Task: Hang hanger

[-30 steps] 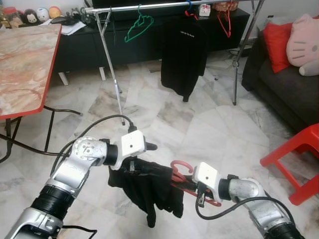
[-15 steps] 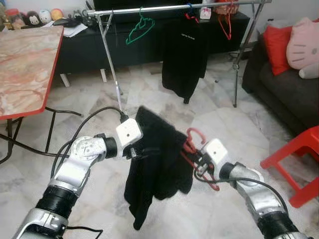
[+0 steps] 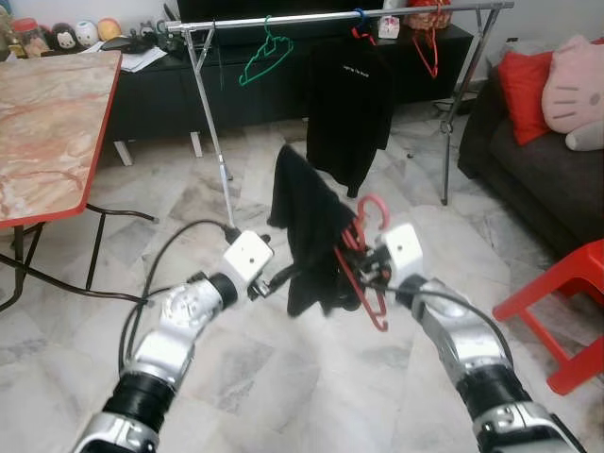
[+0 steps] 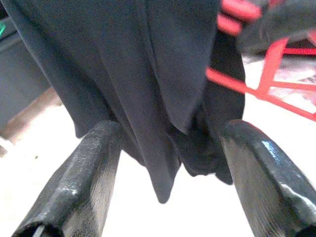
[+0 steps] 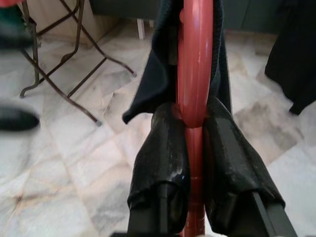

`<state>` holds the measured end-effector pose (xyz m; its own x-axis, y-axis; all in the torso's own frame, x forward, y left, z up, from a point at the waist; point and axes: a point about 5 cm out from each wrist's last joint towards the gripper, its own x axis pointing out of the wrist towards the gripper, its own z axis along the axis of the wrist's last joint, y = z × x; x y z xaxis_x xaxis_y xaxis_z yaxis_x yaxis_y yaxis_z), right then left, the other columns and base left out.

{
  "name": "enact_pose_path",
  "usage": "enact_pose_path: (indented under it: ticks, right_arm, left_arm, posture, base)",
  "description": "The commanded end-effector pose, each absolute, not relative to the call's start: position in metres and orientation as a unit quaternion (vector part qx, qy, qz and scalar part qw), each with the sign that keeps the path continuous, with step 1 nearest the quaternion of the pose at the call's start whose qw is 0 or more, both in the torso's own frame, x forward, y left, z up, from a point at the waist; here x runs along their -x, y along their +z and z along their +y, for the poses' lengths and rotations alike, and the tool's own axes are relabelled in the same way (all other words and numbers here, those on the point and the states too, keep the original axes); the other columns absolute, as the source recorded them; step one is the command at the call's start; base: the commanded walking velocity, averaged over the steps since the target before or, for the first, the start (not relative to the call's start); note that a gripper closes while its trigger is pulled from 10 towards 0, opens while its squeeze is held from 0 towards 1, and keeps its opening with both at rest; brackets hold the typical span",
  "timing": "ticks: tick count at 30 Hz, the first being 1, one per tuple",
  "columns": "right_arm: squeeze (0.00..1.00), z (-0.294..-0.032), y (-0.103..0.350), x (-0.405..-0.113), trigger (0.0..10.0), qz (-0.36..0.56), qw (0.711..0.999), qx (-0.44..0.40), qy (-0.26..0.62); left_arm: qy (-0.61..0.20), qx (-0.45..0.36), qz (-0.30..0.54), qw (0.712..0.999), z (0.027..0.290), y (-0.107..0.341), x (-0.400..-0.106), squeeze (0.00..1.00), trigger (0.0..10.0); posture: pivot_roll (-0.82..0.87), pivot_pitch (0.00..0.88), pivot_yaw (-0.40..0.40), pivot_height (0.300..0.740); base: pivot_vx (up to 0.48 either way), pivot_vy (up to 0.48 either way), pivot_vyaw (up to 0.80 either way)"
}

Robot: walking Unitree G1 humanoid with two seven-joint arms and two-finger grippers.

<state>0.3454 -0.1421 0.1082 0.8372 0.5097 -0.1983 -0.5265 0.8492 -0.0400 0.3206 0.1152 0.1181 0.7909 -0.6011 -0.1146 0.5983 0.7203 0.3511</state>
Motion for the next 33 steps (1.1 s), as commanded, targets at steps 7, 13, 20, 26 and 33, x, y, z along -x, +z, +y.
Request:
enact_pose_path:
  ticks: [7, 13, 20, 26, 33]
  right_arm:
    - [0.00, -0.128, 0.129, -0.351, 0.0, 0.066, 0.947, 0.027, 0.314]
    - [0.00, -0.125, 0.132, -0.352, 0.0, 0.064, 0.943, 0.029, 0.324]
    - [0.00, -0.122, 0.138, -0.352, 0.0, 0.057, 0.941, 0.025, 0.332]
    - [0.00, -0.116, 0.146, -0.353, 0.0, 0.043, 0.937, 0.022, 0.347]
    - [0.00, -0.108, 0.153, -0.350, 0.0, 0.030, 0.925, 0.025, 0.377]
  left_arm:
    - [-0.271, -0.190, -0.021, 0.943, 0.111, 0.116, -0.322, 0.00, 10.0]
    - [-0.241, -0.174, -0.035, 0.954, 0.105, 0.117, -0.324, 0.00, 10.0]
    - [-0.232, -0.170, -0.048, 0.957, 0.095, 0.119, -0.324, 0.00, 10.0]
    - [-0.235, -0.177, -0.059, 0.954, 0.087, 0.122, -0.326, 0.00, 10.0]
    - [-0.244, -0.162, -0.071, 0.954, 0.076, 0.129, -0.329, 0.00, 10.0]
  posture:
    - [-0.11, 0.019, -0.036, 0.740]
    - [-0.12, 0.025, -0.044, 0.740]
    - [-0.12, 0.029, -0.052, 0.740]
    - [-0.12, 0.018, -0.060, 0.740]
    - [-0.12, 0.002, -0.061, 0.740]
  base:
    - [0.000, 0.000, 0.00]
    - [0.000, 0.000, 0.00]
    - [0.000, 0.000, 0.00]
    - [0.000, 0.000, 0.00]
    - [0.000, 0.000, 0.00]
